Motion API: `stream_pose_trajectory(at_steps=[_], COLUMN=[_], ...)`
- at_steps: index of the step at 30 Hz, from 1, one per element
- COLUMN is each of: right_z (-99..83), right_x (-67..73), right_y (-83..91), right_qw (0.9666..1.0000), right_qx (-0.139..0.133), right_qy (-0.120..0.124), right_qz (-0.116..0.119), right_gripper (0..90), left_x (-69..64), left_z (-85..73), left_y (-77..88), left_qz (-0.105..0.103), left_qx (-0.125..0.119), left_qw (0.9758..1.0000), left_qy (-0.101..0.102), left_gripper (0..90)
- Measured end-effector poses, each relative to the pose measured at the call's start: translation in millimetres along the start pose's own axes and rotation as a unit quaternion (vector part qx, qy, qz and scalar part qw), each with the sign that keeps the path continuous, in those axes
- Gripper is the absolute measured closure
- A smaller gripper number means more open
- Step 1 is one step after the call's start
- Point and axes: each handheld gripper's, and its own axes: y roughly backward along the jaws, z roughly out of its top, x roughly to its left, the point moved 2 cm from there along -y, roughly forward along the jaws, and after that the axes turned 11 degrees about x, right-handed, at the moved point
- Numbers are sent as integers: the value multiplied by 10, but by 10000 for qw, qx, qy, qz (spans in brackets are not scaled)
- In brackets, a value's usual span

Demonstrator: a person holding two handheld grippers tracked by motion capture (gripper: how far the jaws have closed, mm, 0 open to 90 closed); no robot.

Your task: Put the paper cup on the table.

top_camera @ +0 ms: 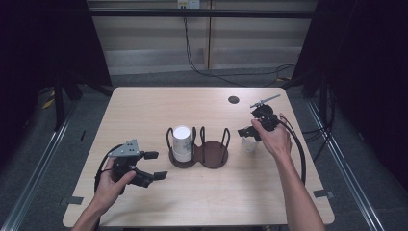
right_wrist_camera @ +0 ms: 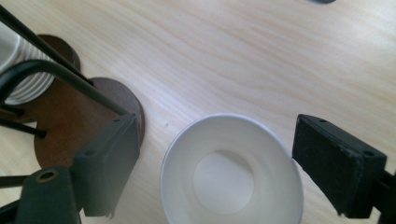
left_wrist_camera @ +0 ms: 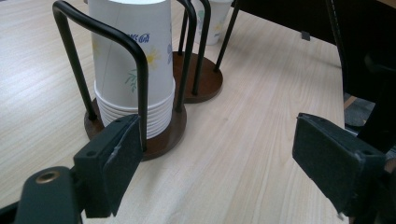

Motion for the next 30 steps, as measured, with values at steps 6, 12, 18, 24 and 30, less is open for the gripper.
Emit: stream_pose_trajectory(at_steps=[6,12,18,24,30], right_z=[-95,-162,-305,-451,-600], right_x=[-29,-9,44,125,142], right_y=[57,176,222,282,340], right_qw=[9994,9973,9947,9911,9881], right_qx=[-304,-676,-973,-1286,-1479], right_qy=[-146,-254,-331,-340,-412], right_qz=[44,107,37,32,105], right_gripper=[146,151,156,156,156], left_x=[-1,-20,-23,-13,-39], left_z=[-3,-18,-66,-83,-158], left_y=[-14,-12,33,39,38], left_qz=[5,40,155,209,178], left_qx=[17,18,-73,-46,64], left_qw=[10000,10000,9998,9997,9998], left_qy=[8,37,116,141,91], left_gripper=[160,160,160,160,160])
